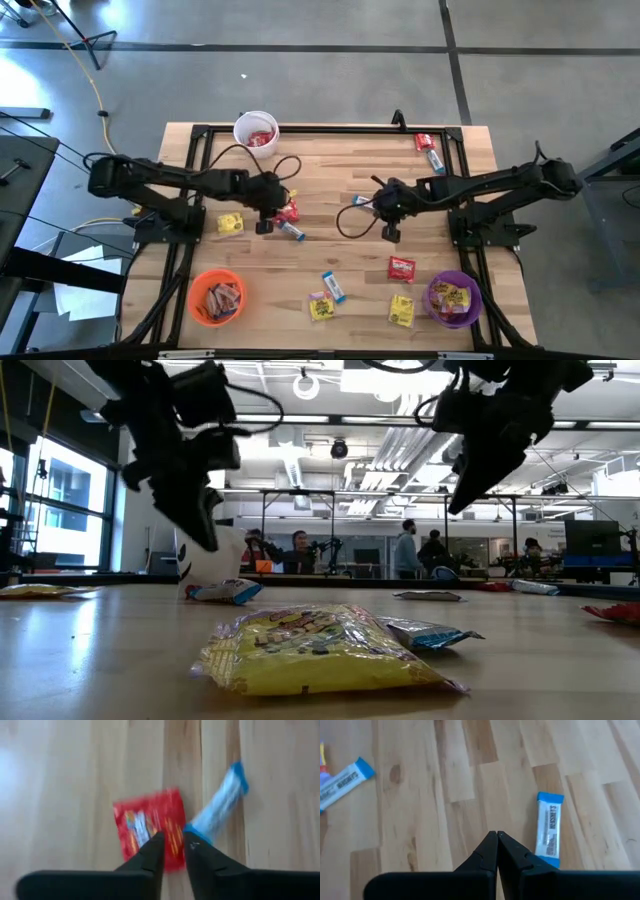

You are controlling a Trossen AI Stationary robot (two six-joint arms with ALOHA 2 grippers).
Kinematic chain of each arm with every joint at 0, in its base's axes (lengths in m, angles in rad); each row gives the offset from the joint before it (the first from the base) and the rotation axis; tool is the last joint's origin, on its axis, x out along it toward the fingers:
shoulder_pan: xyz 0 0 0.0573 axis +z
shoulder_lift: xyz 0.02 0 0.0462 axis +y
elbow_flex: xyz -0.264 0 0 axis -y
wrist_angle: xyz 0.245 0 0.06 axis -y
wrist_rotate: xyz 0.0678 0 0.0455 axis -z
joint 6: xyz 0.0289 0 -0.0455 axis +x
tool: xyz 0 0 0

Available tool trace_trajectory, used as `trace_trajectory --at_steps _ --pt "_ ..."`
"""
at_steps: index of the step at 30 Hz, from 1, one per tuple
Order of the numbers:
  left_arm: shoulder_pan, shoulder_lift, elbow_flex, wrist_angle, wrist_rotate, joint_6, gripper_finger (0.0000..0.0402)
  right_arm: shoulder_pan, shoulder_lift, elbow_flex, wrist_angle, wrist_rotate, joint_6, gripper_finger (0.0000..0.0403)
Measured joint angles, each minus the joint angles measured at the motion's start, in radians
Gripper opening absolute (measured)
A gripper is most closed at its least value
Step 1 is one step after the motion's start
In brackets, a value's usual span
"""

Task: Sort candy
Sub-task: Put the red candy into the white bucket

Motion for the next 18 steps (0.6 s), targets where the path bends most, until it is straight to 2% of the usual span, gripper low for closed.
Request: trace_trajectory --at_steps 3,10,13,18 --pt "-0.017 0.043 0.000 -0.038 -0.002 0.036 0.0104 -0.019 0.000 0.000 0.008 0.001 -0.002 0.0000" --pt "-0.065 0.121 0.000 -0.045 -0.078 0.068 0.0192 -0.050 0.000 0.000 0.010 0.002 -0.029 0.0000" --pt "-0.070 0.166 0.000 -0.005 -0.112 0.068 0.0212 -0.056 0.000 0.000 0.015 0.001 -0.049 0.0000" --pt "-0.070 0.229 0.006 0.052 -0.157 0.104 0.0213 -0.061 0.000 0.000 0.017 0.003 -0.073 0.0001"
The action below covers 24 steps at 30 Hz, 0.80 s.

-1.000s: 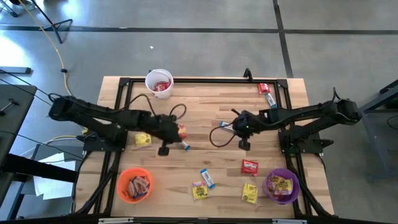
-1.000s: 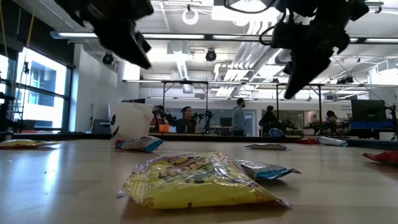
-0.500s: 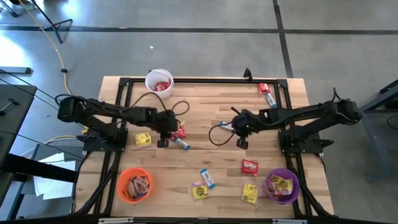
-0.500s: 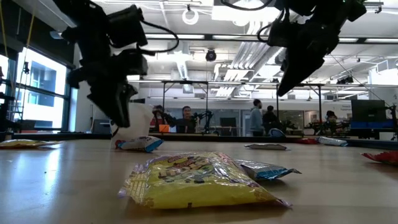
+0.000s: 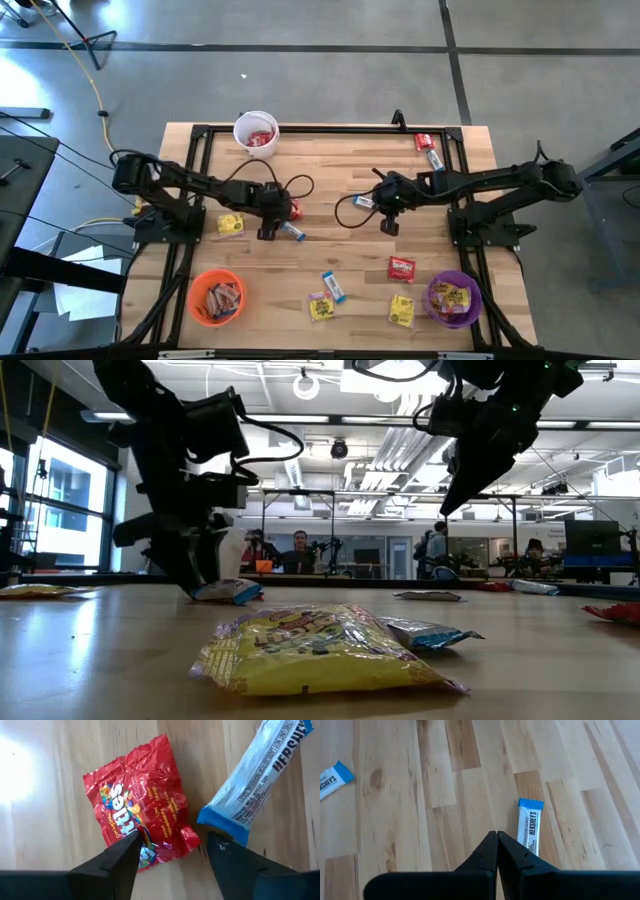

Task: Sort candy
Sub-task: Put the red candy into the white bucket

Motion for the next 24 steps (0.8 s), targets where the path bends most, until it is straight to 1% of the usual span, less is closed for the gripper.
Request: trace_trajectory --at_steps 3,6,14,16,20,22,24 --pt "0.000 0.016 0.002 0.002 -0.004 0.000 0.0198 0.000 0.000 0.000 0.001 0.001 0.000 0.0001" --pt "-0.001 0.015 0.001 0.002 -0.015 -0.002 0.0163 0.000 0.000 0.000 0.003 0.001 0.000 0.0001" --pt "0.001 -0.045 -0.006 -0.018 -0.049 0.022 0.0016 0.000 0.000 0.000 0.004 0.001 0.000 0.0001" --pt "0.007 -0.076 -0.006 -0.021 -0.060 0.014 0.0007 0.000 0.000 0.000 0.005 0.001 0.000 0.0001" --pt "0.042 -0.153 0.028 -0.059 -0.071 -0.024 0.0008 0.000 0.000 0.000 0.006 0.002 0.000 0.0001" --pt "0.068 -0.195 0.052 -0.083 -0.098 -0.043 0.0002 0.000 0.000 0.000 0.010 0.013 -0.001 0.0001" --pt "0.098 -0.242 0.084 -0.105 -0.152 -0.056 0.0001 0.000 0.000 0.000 0.013 0.028 -0.001 0.0001"
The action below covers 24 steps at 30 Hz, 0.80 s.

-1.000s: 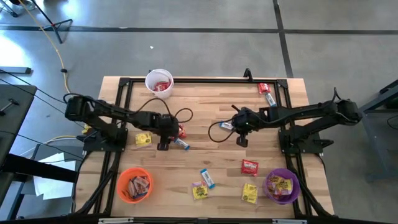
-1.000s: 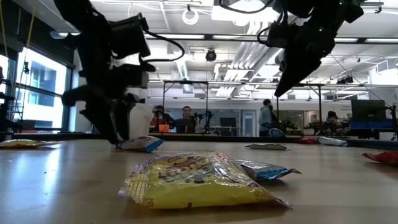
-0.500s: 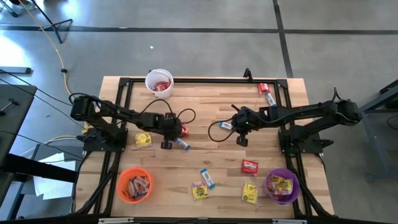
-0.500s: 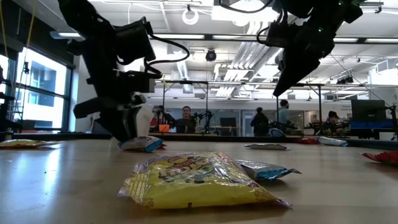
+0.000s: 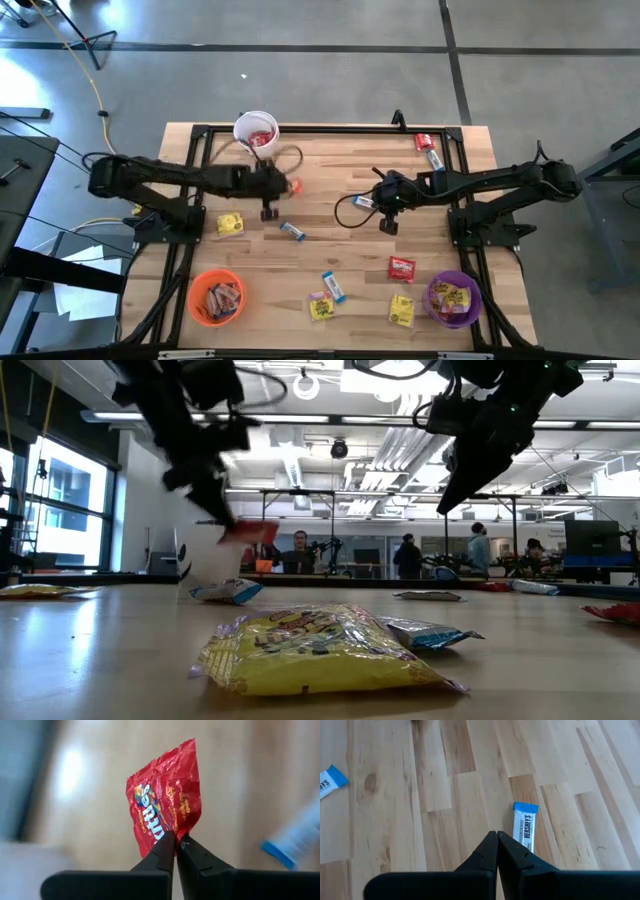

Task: Sort candy
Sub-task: Put the red candy into the white bucket

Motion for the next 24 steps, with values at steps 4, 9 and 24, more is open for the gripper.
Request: trace_trajectory --at_steps 4,9,24 --pt "0.071 -0.086 0.070 -0.026 -0.170 -0.008 0.0001 0.000 0.000 0.000 0.004 0.006 -0.017 0.0001" --pt "0.202 -0.134 0.162 -0.118 -0.328 -0.001 0.0000 0.000 0.000 0.000 0.011 0.006 -0.015 0.0001" --pt "0.641 0.091 0.315 -0.268 -0.033 0.030 0.0000 0.000 0.000 0.000 0.050 0.003 -0.042 0.0001"
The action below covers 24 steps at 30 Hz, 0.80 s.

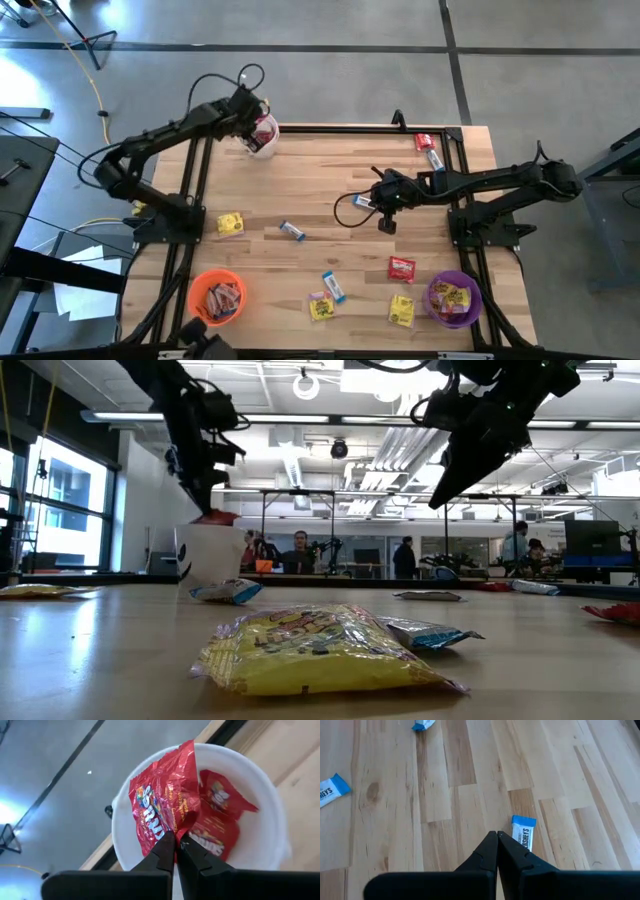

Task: Sort candy
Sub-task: Put the red candy into the white bucket, then put the white candy into the orange bucket

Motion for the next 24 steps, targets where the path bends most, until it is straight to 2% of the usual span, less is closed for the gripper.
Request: trace_trajectory --at_steps 6,13,17,20,24 --pt "0.029 0.079 0.018 0.035 0.019 0.074 0.0007 0.000 0.000 0.000 -0.003 0.000 0.010 0.0001" --pt "0.012 0.085 0.019 0.042 0.014 0.075 0.0058 0.000 0.000 0.000 -0.001 -0.004 0.014 0.0001" --pt "-0.011 0.067 0.019 0.042 0.012 0.076 0.0094 0.000 0.005 -0.007 0.049 -0.004 0.055 0.0001" --pt "-0.049 0.032 0.003 0.063 0.011 0.080 0.0111 0.000 0.018 -0.061 0.124 -0.004 0.070 0.0001" --pt "-0.131 -0.057 -0.071 0.151 0.008 0.074 0.0115 -0.001 0.043 -0.136 0.187 0.035 0.119 0.0032"
